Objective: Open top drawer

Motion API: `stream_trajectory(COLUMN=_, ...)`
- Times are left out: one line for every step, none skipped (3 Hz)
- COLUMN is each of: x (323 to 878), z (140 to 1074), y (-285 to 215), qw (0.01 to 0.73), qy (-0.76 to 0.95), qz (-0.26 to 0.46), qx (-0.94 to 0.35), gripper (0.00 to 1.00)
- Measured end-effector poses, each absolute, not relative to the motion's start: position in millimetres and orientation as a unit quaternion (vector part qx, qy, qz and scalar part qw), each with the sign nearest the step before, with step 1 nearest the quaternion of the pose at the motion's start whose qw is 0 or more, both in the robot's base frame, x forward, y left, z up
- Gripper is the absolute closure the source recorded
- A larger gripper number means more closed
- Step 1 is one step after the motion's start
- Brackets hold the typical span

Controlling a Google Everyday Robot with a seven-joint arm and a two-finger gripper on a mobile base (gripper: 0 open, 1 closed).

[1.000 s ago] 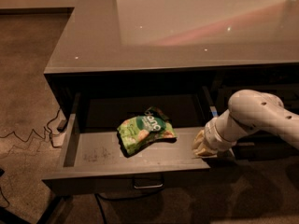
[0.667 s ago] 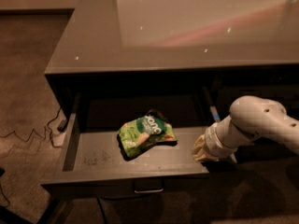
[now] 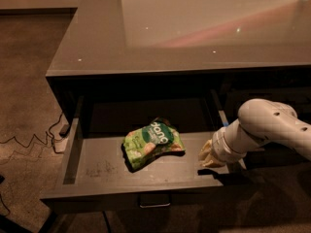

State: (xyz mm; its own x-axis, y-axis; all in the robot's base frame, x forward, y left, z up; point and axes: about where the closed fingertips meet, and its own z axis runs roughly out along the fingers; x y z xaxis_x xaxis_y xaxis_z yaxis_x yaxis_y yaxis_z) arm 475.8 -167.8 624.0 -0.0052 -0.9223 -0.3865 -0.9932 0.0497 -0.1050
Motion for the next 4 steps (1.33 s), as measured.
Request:
stream_trajectory(x=475.8, z=623.9, y=-167.8, qw=0.179, qy=0.702, qz=0.099, qx=-0.682, gripper=0.59)
stream_trajectory(x=475.7, z=623.9, y=-167.8, qw=0.179, qy=0.702, qz=0.099, qx=-0.682, gripper=0.35)
stream_trajectory(x=475.7, z=623.9, y=-167.8, qw=0.179, qy=0.702, qz=0.099, qx=-0.682, gripper=0.12)
stream_trajectory(x=475.7, z=623.8, y=-167.7, qw=0.179, qy=0.702, qz=0.099, qx=-0.682, gripper=0.0)
